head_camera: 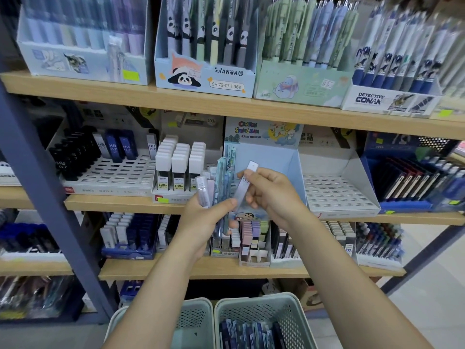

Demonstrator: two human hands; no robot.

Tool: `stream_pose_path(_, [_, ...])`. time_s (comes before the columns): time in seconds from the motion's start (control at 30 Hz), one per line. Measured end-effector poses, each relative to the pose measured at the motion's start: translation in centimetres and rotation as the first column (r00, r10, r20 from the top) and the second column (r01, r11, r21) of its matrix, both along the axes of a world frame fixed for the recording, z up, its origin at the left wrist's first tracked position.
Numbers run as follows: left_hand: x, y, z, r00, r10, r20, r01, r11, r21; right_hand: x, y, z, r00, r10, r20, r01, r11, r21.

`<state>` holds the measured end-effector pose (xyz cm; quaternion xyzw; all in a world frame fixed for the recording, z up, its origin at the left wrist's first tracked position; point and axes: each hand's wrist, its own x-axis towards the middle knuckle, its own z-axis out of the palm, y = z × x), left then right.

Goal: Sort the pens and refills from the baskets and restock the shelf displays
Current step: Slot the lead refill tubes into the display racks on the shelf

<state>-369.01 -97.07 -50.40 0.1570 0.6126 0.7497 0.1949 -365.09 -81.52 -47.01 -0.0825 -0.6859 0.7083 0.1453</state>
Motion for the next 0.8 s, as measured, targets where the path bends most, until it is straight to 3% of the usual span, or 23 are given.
stream_pose_path(0.17, [0.2,0.2,0.1,1.0,-0.003,0.017,0.003,1.0,0.014,0.1,-0.3,0.1,0.998,0.046,0.037,-0.047,0.998,0.037])
stream_pose_path(0.33, [0.3,0.3,0.3,0.998,-0.051,0.038,0.048,0.997,0.066,-0.2,-0.1,0.6,0.998,-0.05,0.03,0.05,0.999,-0.001])
stream_pose_path(0.53, [0.4,0.3,0.5,0.991,-0.123,0.052,0.115,0.984,0.137,0.5,-0.5,0.8,0.99,0.05,0.135,-0.067,0.989,0.131])
stream_pose_path(0.63, [0.5,0.4,0.6,0.987,-0.158,0.032,0.152,0.98,0.127,0.9,-0.8,1.4,0.98,0.121,0.16,-0.141,0.982,0.124])
stream_pose_path(0.8, [0.7,0.6,0.6,0.982,-0.172,0.073,0.164,0.981,0.102,0.3,-0.4,1.5,0.998,-0.023,0.057,0.018,0.996,0.087])
